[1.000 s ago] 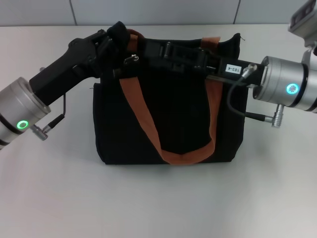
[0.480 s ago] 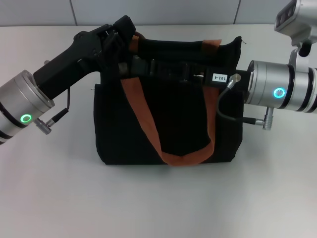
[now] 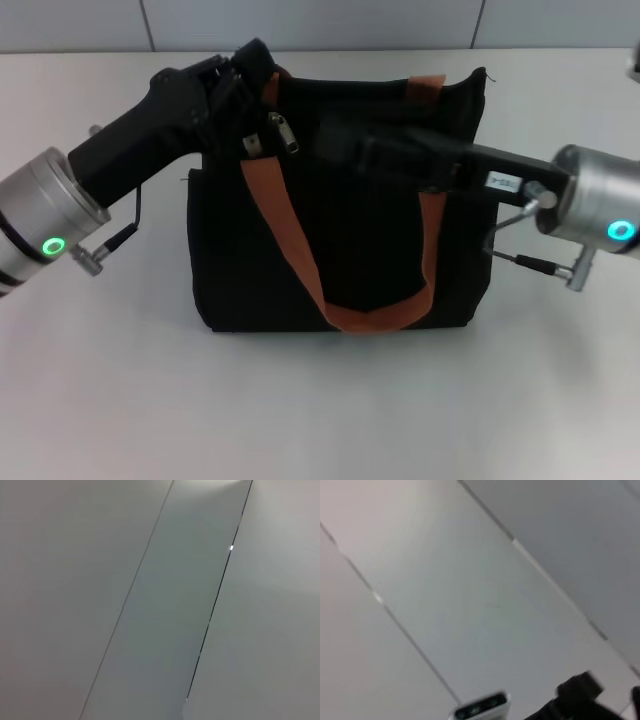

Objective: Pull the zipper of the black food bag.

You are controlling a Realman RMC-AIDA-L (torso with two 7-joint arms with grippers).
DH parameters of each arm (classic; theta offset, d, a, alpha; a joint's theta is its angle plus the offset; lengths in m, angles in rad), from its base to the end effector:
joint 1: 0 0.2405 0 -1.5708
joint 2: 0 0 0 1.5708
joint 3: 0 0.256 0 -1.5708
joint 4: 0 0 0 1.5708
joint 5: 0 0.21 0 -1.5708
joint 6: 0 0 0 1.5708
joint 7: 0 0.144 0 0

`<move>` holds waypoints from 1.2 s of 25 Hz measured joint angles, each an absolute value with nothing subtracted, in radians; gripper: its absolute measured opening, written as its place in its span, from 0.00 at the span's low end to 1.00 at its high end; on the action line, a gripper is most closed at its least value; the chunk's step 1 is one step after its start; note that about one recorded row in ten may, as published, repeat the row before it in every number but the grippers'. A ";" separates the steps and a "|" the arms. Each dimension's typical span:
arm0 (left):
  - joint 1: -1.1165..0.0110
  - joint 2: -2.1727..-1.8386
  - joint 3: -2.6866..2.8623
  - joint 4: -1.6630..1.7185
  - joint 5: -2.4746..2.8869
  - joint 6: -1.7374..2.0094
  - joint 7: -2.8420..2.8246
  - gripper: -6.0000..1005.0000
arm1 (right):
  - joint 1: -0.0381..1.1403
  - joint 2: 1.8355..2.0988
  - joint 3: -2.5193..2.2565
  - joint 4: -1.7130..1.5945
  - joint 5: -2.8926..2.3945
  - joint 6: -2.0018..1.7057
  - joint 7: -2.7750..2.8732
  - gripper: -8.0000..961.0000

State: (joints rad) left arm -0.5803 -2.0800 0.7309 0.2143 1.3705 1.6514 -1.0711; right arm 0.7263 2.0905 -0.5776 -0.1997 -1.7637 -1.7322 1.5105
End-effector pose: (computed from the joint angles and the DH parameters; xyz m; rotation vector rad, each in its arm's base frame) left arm -0.2240 0.3280 -0.0123 -2.2840 -0.5892 -1.4654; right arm 0.1821 0.3256 -0.0388 2.4901 -0.9894 -1.4184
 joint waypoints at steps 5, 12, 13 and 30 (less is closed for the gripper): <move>-0.558 -2.080 0.732 0.208 1.369 1.677 -1.039 0.03 | 0.705 2.088 -0.583 -0.203 -1.722 -1.693 1.512 0.87; -0.558 -2.080 0.732 0.212 1.367 1.705 -1.038 0.03 | 0.737 2.091 -0.592 -0.186 -1.723 -1.631 1.513 0.87; -0.558 -2.080 0.732 0.212 1.367 1.705 -1.038 0.03 | 0.737 2.091 -0.592 -0.186 -1.723 -1.631 1.513 0.87; -0.589 -2.080 0.728 0.211 1.367 1.696 -1.040 0.03 | 0.786 2.091 -0.674 -0.187 -1.720 -1.559 1.570 0.87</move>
